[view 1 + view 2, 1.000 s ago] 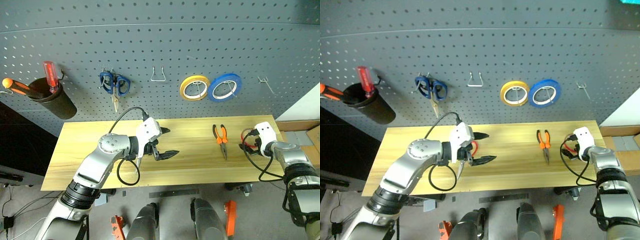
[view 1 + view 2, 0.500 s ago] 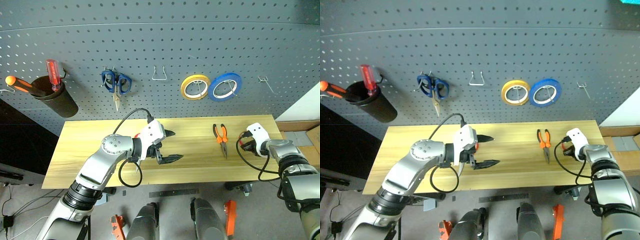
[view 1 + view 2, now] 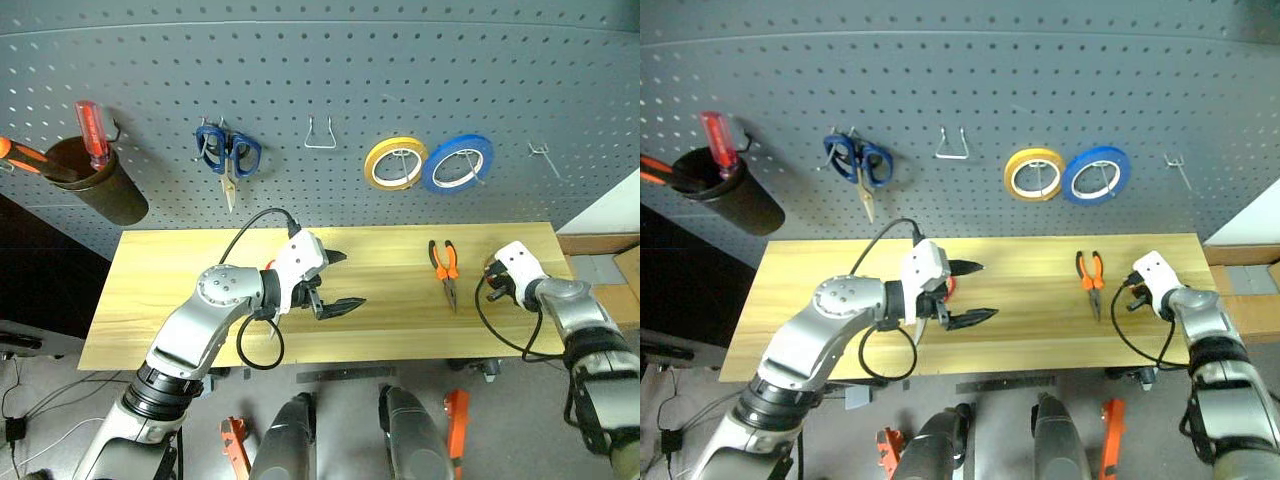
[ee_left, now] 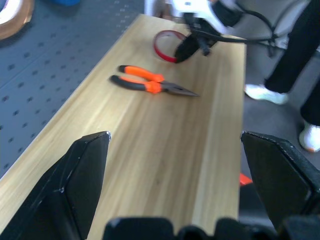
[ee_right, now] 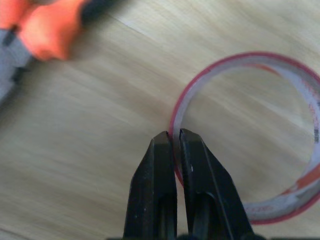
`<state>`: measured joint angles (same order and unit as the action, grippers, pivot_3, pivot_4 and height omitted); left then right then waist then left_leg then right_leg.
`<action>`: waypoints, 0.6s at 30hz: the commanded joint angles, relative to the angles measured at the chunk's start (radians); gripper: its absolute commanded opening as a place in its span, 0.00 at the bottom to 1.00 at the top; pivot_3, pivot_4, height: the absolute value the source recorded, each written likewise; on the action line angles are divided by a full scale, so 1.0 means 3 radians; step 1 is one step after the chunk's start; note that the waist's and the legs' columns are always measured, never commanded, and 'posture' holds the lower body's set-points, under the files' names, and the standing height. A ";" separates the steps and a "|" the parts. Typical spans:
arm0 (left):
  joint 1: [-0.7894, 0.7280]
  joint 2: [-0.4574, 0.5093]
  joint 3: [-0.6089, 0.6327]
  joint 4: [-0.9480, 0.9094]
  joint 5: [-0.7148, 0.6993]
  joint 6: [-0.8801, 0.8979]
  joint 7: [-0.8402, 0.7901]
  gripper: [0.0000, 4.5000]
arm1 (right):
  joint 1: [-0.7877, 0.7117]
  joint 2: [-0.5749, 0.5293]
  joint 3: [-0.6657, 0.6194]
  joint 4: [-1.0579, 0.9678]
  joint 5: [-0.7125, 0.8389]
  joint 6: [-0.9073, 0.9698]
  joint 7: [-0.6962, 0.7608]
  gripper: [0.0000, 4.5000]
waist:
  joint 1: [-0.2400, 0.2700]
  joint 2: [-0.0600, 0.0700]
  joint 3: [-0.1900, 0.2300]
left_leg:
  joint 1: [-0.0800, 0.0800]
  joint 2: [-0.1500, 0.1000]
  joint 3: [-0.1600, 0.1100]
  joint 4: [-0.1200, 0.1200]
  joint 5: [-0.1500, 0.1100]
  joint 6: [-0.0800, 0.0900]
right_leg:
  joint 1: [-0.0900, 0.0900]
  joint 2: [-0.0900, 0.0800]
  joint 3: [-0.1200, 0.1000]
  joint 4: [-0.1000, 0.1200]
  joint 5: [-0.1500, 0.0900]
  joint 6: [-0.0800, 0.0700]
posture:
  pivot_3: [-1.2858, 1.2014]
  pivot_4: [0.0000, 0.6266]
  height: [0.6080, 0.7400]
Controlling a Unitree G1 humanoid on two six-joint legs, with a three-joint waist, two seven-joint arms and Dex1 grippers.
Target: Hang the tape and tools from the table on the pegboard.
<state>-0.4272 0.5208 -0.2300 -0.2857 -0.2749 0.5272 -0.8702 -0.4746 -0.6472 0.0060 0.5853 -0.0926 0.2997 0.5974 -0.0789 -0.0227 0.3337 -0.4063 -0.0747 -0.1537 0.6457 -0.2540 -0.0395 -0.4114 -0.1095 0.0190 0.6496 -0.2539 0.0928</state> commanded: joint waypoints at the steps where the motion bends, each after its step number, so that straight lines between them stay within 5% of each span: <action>1: -0.0055 -0.0073 -0.0004 -0.0214 -0.0056 -0.0006 0.0045 1.00 | 0.0469 -0.0100 -0.0373 -0.1447 0.0058 0.0589 -0.0205 0.00 | 0.0005 0.0006 0.0019 | -0.0015 -0.0001 0.0002 0.0004 0.0001 -0.0001 | -0.0016 -0.0001 0.0002 0.0003 0.0001 0.0000 | 0.49 0.68 1.00; 4: -0.0172 -0.0174 -0.0027 -0.0203 -0.0084 -0.0010 0.0044 1.00 | 0.0988 0.0107 -0.0694 -0.2988 -0.0096 0.1156 -0.0577 0.00 | 0.0027 0.0020 0.0036 | -0.0062 -0.0002 0.0007 0.0032 0.0004 -0.0006 | -0.0064 -0.0004 0.0004 0.0050 0.0001 0.0001 | 0.48 0.68 1.00; 9: -0.0348 -0.0285 -0.0039 -0.0074 -0.0057 -0.0118 -0.0003 1.00 | 0.1205 0.0432 -0.0569 -0.4331 -0.0391 0.1598 -0.0983 0.00 | 0.0001 0.0016 0.0043 | -0.0074 -0.0003 0.0010 0.0058 -0.0001 0.0004 | -0.0081 -0.0001 0.0008 0.0058 0.0005 0.0003 | 0.46 0.69 1.00; 13: -0.0475 -0.0408 -0.0040 0.0046 -0.0054 -0.0211 -0.0002 1.00 | 0.0929 0.0506 -0.0369 -0.4636 -0.0528 0.1680 -0.1115 0.00 | -0.0024 0.0002 0.0082 | -0.0062 -0.0003 0.0021 0.0060 0.0000 0.0004 | -0.0080 -0.0001 0.0019 0.0077 0.0006 0.0004 | 0.46 0.70 1.00; 18: -0.0589 -0.0553 -0.0075 0.0193 0.0040 -0.0408 0.0059 1.00 | 0.0514 0.0574 -0.0644 -0.4055 -0.0337 0.1550 -0.1161 0.00 | -0.0028 -0.0011 0.0098 | -0.0056 0.0000 0.0044 0.0059 0.0000 0.0004 | -0.0091 0.0003 0.0040 0.0089 0.0006 0.0003 | 0.46 0.68 1.00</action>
<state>-0.5919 0.3631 -0.2510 -0.2158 -0.2660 0.4419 -0.8585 -0.3103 -0.4638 -0.1300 -0.6741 -0.2104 0.7928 0.2587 -0.0872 -0.0259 0.3631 -0.4232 -0.0750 -0.1382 0.6634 -0.2539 -0.0382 -0.4396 -0.1088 0.0329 0.6765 -0.2520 0.0938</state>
